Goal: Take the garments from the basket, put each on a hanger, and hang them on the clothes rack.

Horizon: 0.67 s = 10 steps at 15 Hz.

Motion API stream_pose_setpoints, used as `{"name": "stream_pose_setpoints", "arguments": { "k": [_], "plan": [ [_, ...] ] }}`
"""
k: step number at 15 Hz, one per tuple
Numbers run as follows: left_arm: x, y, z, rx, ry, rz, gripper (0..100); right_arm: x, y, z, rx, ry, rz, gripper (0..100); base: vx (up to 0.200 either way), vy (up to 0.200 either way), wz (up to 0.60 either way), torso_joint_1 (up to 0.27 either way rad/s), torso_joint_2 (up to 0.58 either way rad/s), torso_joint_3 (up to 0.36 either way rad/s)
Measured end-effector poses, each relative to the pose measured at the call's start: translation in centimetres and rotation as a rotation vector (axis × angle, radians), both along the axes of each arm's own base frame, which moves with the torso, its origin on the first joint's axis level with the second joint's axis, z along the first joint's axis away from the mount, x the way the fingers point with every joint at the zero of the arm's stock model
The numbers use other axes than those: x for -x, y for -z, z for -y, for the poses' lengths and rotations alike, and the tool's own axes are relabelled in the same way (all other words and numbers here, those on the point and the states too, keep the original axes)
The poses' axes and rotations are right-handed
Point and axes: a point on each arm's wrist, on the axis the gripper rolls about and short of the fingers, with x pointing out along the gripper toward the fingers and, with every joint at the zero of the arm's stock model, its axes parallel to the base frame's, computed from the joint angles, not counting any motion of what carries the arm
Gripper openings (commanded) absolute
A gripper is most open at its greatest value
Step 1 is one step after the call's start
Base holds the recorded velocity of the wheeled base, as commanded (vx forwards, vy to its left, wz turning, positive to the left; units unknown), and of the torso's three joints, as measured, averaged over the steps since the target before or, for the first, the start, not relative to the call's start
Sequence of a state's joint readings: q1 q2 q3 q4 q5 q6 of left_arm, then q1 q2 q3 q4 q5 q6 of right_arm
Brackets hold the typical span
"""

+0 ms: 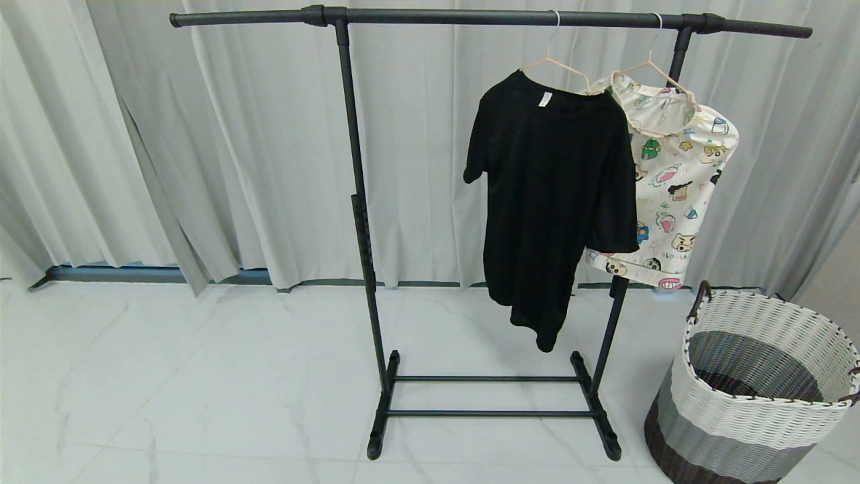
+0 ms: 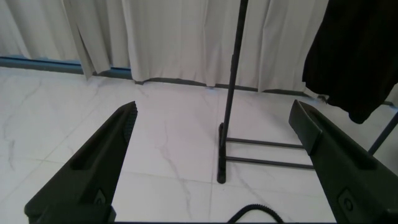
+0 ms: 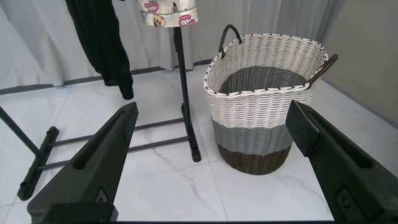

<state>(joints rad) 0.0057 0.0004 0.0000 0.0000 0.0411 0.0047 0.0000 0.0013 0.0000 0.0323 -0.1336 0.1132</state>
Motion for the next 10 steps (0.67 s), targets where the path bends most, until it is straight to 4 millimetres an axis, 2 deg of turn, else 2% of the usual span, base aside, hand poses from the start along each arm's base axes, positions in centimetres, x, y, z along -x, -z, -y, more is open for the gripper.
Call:
{"name": "stream_pose_setpoints", "arguments": {
  "k": [10],
  "plan": [
    [0.00,0.00,0.00,0.000,0.000,0.000,100,0.00,0.00,0.00,0.000,0.000,0.000,100,0.000,0.000,0.00,0.000,0.00,0.000]
  ]
}}
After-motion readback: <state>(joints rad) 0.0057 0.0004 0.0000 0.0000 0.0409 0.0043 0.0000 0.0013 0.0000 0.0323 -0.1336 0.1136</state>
